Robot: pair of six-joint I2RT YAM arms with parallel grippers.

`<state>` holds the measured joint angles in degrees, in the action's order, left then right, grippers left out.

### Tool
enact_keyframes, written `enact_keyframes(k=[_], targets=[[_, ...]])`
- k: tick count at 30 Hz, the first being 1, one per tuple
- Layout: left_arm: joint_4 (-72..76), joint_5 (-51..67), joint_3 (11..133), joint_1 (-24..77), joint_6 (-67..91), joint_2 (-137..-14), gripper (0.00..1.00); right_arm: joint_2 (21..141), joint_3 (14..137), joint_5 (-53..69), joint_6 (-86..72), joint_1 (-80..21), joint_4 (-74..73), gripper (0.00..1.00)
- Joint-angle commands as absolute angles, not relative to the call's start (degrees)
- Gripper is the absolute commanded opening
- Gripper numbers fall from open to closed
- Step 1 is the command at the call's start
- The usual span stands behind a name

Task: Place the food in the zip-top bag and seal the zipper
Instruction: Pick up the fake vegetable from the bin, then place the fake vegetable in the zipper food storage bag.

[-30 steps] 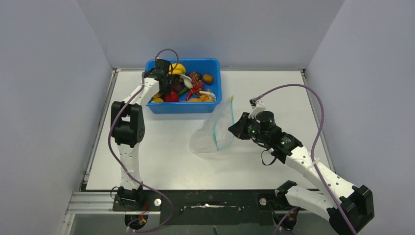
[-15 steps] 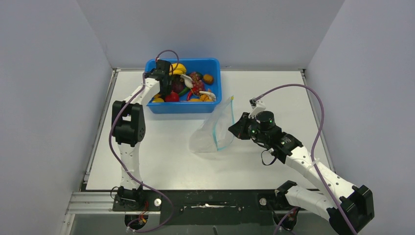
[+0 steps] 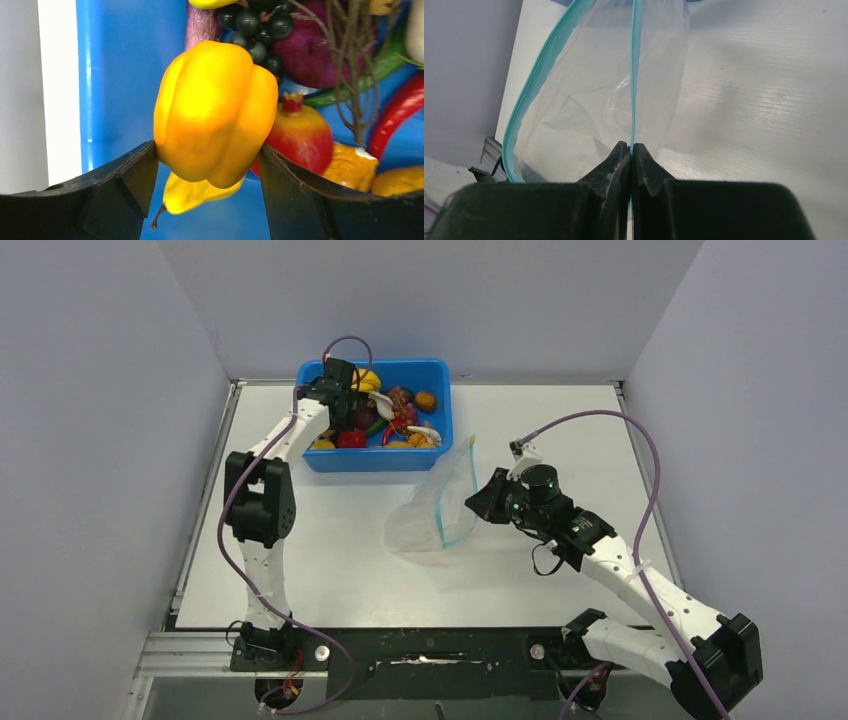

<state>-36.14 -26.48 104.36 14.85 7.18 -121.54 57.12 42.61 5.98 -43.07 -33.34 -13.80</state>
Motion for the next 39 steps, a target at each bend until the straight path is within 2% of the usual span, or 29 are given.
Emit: enact_keyframes(k=[1, 10, 21, 30, 39], targets=[[-35.4, -25.1, 103.5, 16.2, 9.1, -113.9, 0.33, 57.9, 46.4, 4.7, -44.4, -33.0, -12.8, 0.00], [-36.1, -19.4, 98.7, 18.1, 12.5, -103.5, 0.32, 62.9, 51.2, 2.0, -49.3, -33.1, -18.2, 0.00], [-29.2, 5.2, 83.8, 19.4, 19.4, -82.8, 0.32, 68.9, 55.5, 7.4, -50.8, -34.1, -15.8, 0.00], [-13.4, 30.1, 70.4, 19.6, 31.4, -68.5, 0.30, 72.5, 59.7, 6.4, -51.7, -36.6, -14.3, 0.00], [8.4, 36.1, 53.7, 22.0, 49.9, -59.9, 0.26, 76.4, 63.1, 5.6, -52.7, -39.4, -13.1, 0.00]])
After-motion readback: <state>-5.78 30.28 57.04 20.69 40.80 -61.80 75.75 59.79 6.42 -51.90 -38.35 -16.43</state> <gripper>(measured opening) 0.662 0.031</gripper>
